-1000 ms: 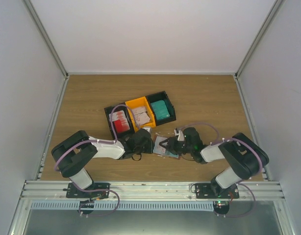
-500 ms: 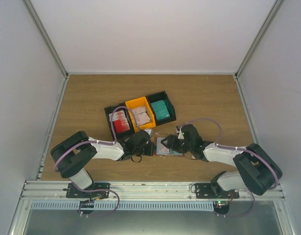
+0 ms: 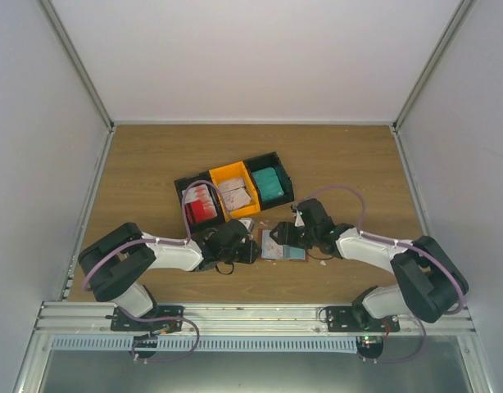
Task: Put the credit cards into the card holder
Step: Insert the credit card into the card holder.
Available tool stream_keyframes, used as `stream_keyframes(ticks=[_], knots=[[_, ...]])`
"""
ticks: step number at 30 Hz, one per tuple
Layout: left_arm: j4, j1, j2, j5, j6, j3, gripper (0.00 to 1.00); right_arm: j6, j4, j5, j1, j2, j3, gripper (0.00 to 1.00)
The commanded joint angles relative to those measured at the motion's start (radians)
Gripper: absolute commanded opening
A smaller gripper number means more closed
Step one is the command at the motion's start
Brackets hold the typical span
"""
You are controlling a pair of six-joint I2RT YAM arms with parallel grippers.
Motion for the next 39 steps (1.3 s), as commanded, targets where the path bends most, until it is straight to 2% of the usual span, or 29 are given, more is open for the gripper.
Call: stream_keyframes(ticks=[1, 20, 23, 27, 33, 35, 39], knots=[[0.043, -0.010, 0.008, 0.018, -0.006, -0.003, 0.29, -0.040, -0.075, 0.043, 0.010, 0.029, 0.016, 0.66], [0.060, -0.011, 0.061, 0.070, 0.029, 0.026, 0.22, -0.106, -0.111, -0.027, 0.086, 0.079, 0.071, 0.57], [0.036, -0.011, 0.049, 0.052, 0.027, 0.033, 0.22, -0.111, -0.148, 0.010, 0.086, 0.067, 0.086, 0.57], [-0.039, -0.011, 0.002, -0.028, 0.045, 0.051, 0.30, -0.117, -0.237, 0.148, 0.085, 0.018, 0.126, 0.62], [-0.213, -0.011, -0.118, -0.145, 0.167, 0.131, 0.48, -0.151, -0.292, 0.272, 0.077, -0.114, 0.178, 0.66], [-0.271, -0.011, -0.157, -0.144, 0.234, 0.174, 0.56, -0.161, -0.292, 0.283, 0.070, -0.158, 0.180, 0.66], [-0.417, -0.005, -0.175, -0.166, 0.392, 0.342, 0.65, -0.171, -0.285, 0.321, 0.052, -0.230, 0.171, 0.67]])
